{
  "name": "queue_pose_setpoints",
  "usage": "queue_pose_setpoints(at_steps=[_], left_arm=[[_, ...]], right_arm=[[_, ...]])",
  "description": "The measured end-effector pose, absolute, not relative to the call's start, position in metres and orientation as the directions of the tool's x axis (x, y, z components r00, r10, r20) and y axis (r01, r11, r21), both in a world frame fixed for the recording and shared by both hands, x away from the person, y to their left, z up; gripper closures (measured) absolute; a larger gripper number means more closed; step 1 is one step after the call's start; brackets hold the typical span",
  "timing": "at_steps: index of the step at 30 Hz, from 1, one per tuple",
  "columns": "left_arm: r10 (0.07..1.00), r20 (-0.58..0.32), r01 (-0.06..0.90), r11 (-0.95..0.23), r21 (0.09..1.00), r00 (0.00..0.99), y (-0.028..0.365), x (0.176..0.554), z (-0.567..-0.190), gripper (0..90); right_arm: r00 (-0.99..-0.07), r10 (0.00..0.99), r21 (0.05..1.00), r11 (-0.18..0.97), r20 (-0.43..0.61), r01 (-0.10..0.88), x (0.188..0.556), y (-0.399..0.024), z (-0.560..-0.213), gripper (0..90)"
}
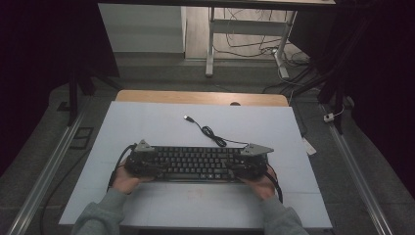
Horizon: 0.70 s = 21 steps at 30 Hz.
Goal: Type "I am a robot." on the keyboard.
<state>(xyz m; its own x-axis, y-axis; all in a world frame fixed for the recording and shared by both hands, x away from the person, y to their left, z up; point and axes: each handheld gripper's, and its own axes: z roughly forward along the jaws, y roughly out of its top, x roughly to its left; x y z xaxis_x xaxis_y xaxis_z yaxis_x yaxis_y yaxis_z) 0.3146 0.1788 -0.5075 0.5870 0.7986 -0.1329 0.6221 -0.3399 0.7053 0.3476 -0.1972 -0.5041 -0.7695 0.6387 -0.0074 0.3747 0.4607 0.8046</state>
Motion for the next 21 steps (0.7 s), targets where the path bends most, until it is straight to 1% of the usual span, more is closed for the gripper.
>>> queue_pose_setpoints(at_steps=[7, 15, 18, 21], left_arm=[[0.804, -0.132, 0.618, -0.329, 0.714, 0.580, 0.179, 0.314, -0.507, 35.2], [0.799, -0.139, 0.591, -0.303, 0.747, 0.585, 0.173, 0.313, -0.502, 39.0], [0.783, -0.133, 0.571, -0.314, 0.759, 0.607, 0.168, 0.312, -0.500, 45.3], [0.775, -0.125, 0.553, -0.319, 0.770, 0.620, 0.164, 0.311, -0.499, 57.3]], right_arm=[[-0.772, 0.636, 0.807, 0.461, -0.009, 0.370, 0.348, -0.196, -0.505, 49.6], [-0.778, 0.628, 0.802, 0.475, -0.020, 0.363, 0.347, -0.193, -0.505, 49.6], [-0.776, 0.630, 0.804, 0.473, -0.022, 0.361, 0.347, -0.194, -0.504, 49.6], [-0.776, 0.631, 0.803, 0.473, -0.020, 0.363, 0.347, -0.194, -0.505, 49.6]])
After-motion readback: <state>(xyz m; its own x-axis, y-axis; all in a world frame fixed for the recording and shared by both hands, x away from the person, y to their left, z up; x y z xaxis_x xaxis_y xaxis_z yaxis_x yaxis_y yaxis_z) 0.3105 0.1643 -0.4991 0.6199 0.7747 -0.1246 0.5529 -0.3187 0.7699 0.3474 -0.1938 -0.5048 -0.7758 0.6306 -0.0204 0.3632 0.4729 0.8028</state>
